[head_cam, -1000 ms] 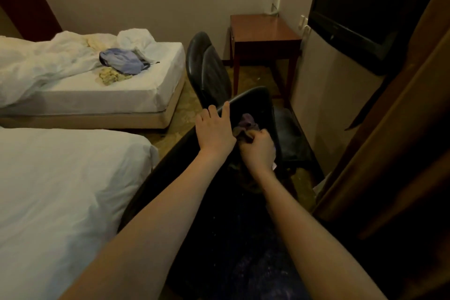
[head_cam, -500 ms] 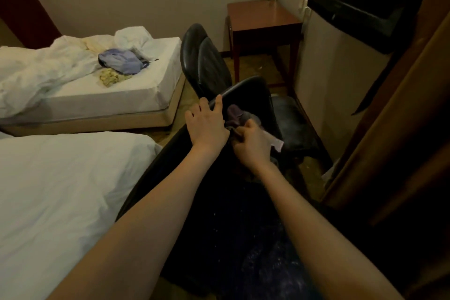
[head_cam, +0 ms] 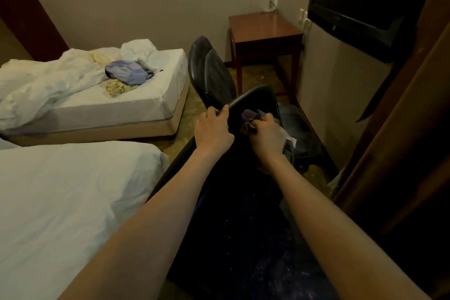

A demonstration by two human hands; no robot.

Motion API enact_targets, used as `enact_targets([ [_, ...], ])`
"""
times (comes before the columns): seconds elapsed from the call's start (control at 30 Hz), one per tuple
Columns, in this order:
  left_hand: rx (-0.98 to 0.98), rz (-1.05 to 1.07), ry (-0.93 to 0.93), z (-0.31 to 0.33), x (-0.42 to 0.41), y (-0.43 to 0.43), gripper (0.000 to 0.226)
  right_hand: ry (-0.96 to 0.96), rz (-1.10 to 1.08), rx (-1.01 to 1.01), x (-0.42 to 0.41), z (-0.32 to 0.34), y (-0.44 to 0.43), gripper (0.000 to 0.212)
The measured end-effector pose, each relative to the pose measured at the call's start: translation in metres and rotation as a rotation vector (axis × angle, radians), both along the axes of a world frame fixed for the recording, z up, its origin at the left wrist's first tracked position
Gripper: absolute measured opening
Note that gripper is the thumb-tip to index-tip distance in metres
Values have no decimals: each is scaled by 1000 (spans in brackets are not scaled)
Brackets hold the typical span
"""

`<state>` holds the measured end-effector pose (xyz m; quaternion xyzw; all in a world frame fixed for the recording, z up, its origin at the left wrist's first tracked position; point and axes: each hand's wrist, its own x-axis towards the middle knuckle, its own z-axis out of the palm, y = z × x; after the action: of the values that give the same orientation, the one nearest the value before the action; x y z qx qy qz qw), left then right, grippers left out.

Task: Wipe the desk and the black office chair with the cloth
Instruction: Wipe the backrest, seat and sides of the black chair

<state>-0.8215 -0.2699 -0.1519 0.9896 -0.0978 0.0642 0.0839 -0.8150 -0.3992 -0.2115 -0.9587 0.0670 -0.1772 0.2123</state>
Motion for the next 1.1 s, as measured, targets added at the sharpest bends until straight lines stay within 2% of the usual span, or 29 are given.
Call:
enact_targets([
  [0.17,1,19,-21,-4,5,-3,67,79,-82,142,37,7,-31,33],
  [0.33,-54,47,-2,-3,10,-1,64,58,35,93,20,2,-16,29],
  [0.53,-164,-65,193,11,7,7,65,33,220,52,-24,-5,9,29],
  [0.63,-210,-135,324,26,-11,21,73,61,192,40,-33,-5,15,29],
  [0.8,61,-164,359,25,-79,67,85,88,191,43,-48,1,34,27],
  [0.87,87,-135,399,21,-99,86,87,69,213,29,-64,-1,49,26],
  [0.97,-96,-61,399,13,-113,108,82,48,249,9,-95,-4,73,31],
  [1.03,-217,-37,333,5,-120,109,76,46,267,-22,-116,-3,86,33],
  [1.1,-259,-33,244,-4,-129,107,69,16,278,-42,-141,-4,99,33],
])
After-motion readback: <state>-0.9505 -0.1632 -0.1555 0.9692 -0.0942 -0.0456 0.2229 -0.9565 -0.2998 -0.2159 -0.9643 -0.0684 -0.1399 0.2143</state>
